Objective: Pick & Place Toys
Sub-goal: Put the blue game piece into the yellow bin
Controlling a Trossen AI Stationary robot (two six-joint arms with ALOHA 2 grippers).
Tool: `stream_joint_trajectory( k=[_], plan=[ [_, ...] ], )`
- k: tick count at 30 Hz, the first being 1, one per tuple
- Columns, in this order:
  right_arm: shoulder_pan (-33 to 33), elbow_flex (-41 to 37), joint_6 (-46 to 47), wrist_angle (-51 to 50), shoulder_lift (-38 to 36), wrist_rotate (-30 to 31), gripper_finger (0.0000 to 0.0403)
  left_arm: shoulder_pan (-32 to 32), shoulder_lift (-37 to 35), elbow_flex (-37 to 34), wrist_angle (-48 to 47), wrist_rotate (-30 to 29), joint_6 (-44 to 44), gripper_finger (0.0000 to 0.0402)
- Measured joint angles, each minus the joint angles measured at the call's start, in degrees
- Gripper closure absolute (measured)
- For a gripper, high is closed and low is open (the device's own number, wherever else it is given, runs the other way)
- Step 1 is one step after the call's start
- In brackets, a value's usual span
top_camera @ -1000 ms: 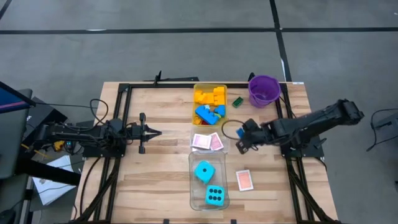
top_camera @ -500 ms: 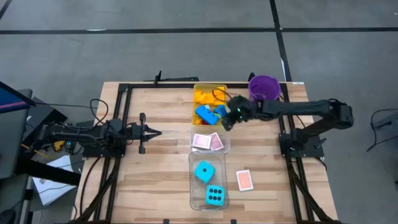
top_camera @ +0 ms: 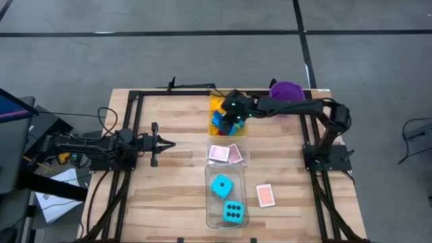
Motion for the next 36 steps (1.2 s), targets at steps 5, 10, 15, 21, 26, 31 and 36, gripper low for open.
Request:
stream_joint_trajectory(
  k=[5, 10, 15, 21, 26, 31, 36],
  plan=[
    [1.76, 5.41, -1.15, -6.57, 5.06, 0.21, 0.0278, -0.01, -0.02, 0.0, 0.0, 0.0, -0.01, 0.0385],
    [2.86, 6.0, -1.13, -10.86, 5.98, 1.05, 0.0276, -0.01, -0.01, 0.0, -0.01, -0.02, -0.01, 0.0385],
    [3.93, 5.95, -1.15, -12.7, 5.32, 4.61, 0.027, 0.0, -0.02, 0.0, 0.35, -0.02, -0.02, 0.0385],
    [4.28, 5.95, -1.13, -12.43, 5.26, 4.89, 0.0269, -0.01, 0.0, 0.0, 0.9, 0.0, -0.01, 0.0385],
    [4.28, 5.95, -1.13, -12.37, 5.26, 4.9, 0.0268, -0.01, 0.0, 0.0, 0.95, -0.01, -0.01, 0.0385],
    [4.35, 5.95, -1.47, -11.17, 5.26, 4.89, 0.0258, 0.0, -0.02, 0.0, 0.94, -0.01, -0.01, 0.0385],
    [4.66, 5.95, -2.49, -7.97, 5.26, 4.92, 0.0214, -0.02, -0.02, 0.0, 0.92, -0.01, -0.02, 0.0385]
  ],
)
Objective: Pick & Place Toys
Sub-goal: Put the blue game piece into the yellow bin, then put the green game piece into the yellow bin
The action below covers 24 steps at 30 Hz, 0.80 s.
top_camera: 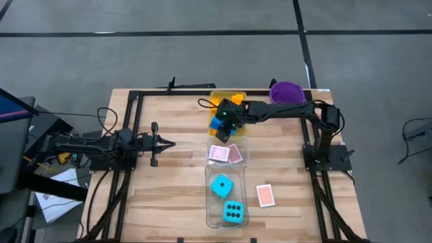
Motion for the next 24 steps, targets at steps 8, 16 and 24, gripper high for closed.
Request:
stream_joint_trajectory(
  k=[8, 16, 24],
  plan=[
    [-0.12, 0.31, -0.14, -1.83, -0.07, 0.09, 0.0159, 0.01, 0.02, 0.0, 0.0, -0.01, 0.02, 0.0385],
    [0.58, 0.39, 3.01, -11.05, -5.35, 5.54, 0.0159, 0.0, 0.02, 0.0, 0.02, 0.01, 0.0, 0.0385],
    [5.44, 0.39, 9.71, -17.46, -13.72, 13.15, 0.0159, 0.02, 0.02, 0.0, 0.41, 0.0, 0.02, 0.0385]
  ],
)
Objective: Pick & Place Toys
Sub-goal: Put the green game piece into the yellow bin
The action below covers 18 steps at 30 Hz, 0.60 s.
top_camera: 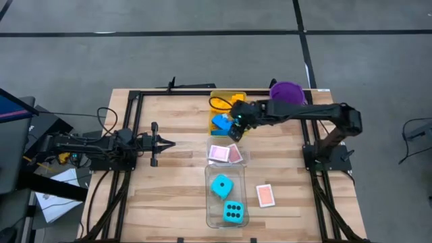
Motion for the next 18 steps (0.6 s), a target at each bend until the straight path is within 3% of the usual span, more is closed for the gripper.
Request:
stream_joint_trajectory(
  k=[10, 18],
  plan=[
    [9.94, -4.54, 12.41, -4.2, -4.75, 12.26, 0.0159, -0.01, -0.01, 0.0, -0.01, -0.01, 0.0, 0.0385],
    [9.52, -6.22, 17.96, -12.51, -3.41, 12.58, 0.0159, -0.01, -0.01, 0.0, 0.72, -0.01, 0.0, 0.0385]
  ],
)
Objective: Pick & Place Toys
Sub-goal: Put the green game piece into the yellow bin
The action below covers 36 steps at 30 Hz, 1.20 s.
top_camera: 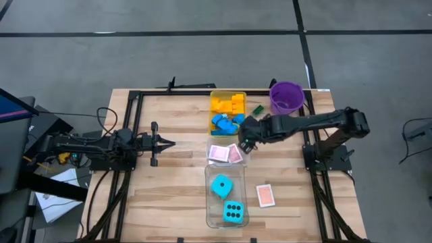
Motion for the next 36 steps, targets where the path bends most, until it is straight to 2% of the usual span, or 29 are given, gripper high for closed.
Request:
stream_joint_trajectory(
  k=[2, 6, 7, 10, 15, 19, 24, 27, 30, 33, 36],
  plan=[
    [-1.75, 0.01, 4.53, -2.83, -0.16, 4.4, 0.0159, -0.01, 0.01, 0.0, 0.35, 0.01, -0.02, 0.0385],
    [-3.45, 0.12, 18.59, -4.51, -3.53, 23.36, 0.0169, 0.01, 0.0, 0.0, 0.41, -0.01, 0.0, 0.0385],
    [-3.92, 0.12, 23.53, -4.39, -4.09, 26.52, 0.0172, 0.0, 0.0, 0.0, 0.47, 0.01, 0.0, 0.0385],
    [-5.73, 0.01, 36.4, -3.26, -4.71, 25.67, 0.018, 0.01, 0.01, 0.0, 0.49, -0.01, -0.02, 0.0385],
    [-6.79, -0.01, 46.25, -0.35, -4.03, 22.56, 0.0187, -0.01, 0.0, 0.0, 0.5, 0.0, 0.0, 0.0385],
    [-6.27, 0.01, 55.71, 8.29, -0.15, 26.21, 0.0189, 0.01, -0.01, 0.0, 0.5, -0.01, 0.0, 0.0385],
    [-7.11, 0.32, 54.39, 22.28, 4.69, 33.94, 0.0189, 0.01, 0.01, 0.0, 0.55, 0.01, -0.01, 0.0385],
    [-7.65, 1.32, 54.16, 29.37, 5.97, 33.44, 0.0189, 0.0, 0.01, 0.0, 0.58, -0.01, -0.01, 0.0385],
    [-7.91, 2.7, 46.27, 35.26, 6.42, 34.18, 0.0189, 0.01, 0.0, 0.0, 0.77, 0.0, 0.0, 0.0385],
    [-8.39, 3.74, 39.0, 44.44, 6.42, 37.57, 0.0189, 0.01, 0.01, 0.0, 0.87, -0.01, 0.0, 0.0385],
    [-9.28, 3.62, 45.32, 45.47, 6.08, 35.05, 0.0189, 0.01, -0.01, 0.0, 1.05, -0.01, -0.02, 0.0385]
  ],
)
